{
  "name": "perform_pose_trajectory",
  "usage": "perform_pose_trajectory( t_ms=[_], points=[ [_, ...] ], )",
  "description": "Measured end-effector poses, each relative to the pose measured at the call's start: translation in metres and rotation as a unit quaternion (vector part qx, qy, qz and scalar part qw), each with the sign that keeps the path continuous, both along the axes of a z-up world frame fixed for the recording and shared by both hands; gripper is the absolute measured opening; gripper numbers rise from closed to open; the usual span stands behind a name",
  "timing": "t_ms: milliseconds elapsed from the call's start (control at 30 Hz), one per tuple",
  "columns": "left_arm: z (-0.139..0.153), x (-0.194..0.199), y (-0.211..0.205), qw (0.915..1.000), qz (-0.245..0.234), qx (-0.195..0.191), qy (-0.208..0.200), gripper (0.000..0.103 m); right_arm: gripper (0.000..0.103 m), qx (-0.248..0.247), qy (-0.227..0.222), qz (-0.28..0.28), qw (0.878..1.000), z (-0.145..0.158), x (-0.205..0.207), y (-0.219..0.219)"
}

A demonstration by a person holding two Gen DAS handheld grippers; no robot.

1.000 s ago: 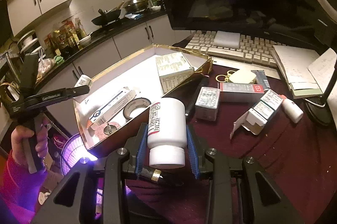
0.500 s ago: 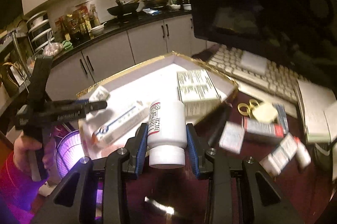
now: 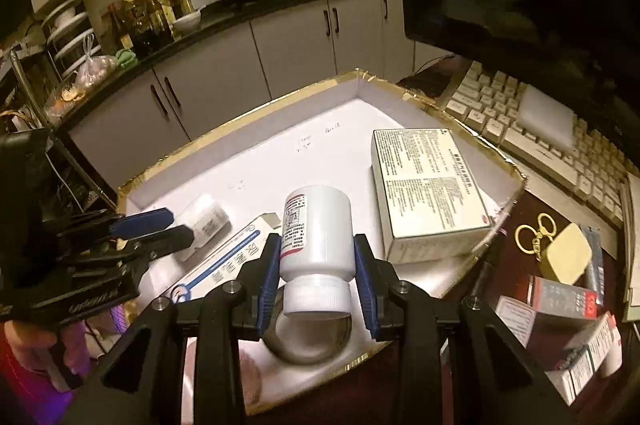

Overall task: Organize objects
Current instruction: 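Lower the pill bottles into the tray and open both tools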

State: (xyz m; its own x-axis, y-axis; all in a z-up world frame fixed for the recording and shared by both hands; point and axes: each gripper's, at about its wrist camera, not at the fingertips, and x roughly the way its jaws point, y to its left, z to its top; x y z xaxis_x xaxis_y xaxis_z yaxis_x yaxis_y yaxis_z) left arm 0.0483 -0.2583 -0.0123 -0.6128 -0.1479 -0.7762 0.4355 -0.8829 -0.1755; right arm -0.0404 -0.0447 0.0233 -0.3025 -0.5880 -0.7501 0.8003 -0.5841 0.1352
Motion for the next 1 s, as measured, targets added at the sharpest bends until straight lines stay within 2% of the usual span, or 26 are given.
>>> perform_pose_trajectory(
  t_ms=[167, 367, 567, 933, 1000],
  points=[
    [0.0, -0.003, 0.006, 0.9999, -0.006, -0.006, -0.008, 0.034, 0.035, 0.015, -0.007, -0.004, 1.0, -0.009, -0.012, -0.011],
    [0.0, -0.006, 0.019, 0.9993, -0.035, 0.003, -0.013, 0.034, 0.035, 0.031, -0.01, -0.007, 0.999, -0.021, -0.019, -0.016],
    [0.002, -0.003, 0.018, 0.9986, -0.045, 0.028, -0.006, 0.034, 0.035, 0.051, -0.014, -0.035, 0.998, -0.031, -0.027, -0.007],
    [0.01, 0.01, 0.019, 0.9982, -0.042, 0.038, 0.021, 0.034, 0.036, 0.039, -0.004, -0.043, 0.998, -0.026, -0.028, -0.001],
    [0.014, 0.012, 0.022, 0.9981, -0.044, 0.031, 0.028, 0.034, 0.042, 0.034, 0.001, -0.042, 0.999, -0.023, -0.026, 0.0]
  ],
)
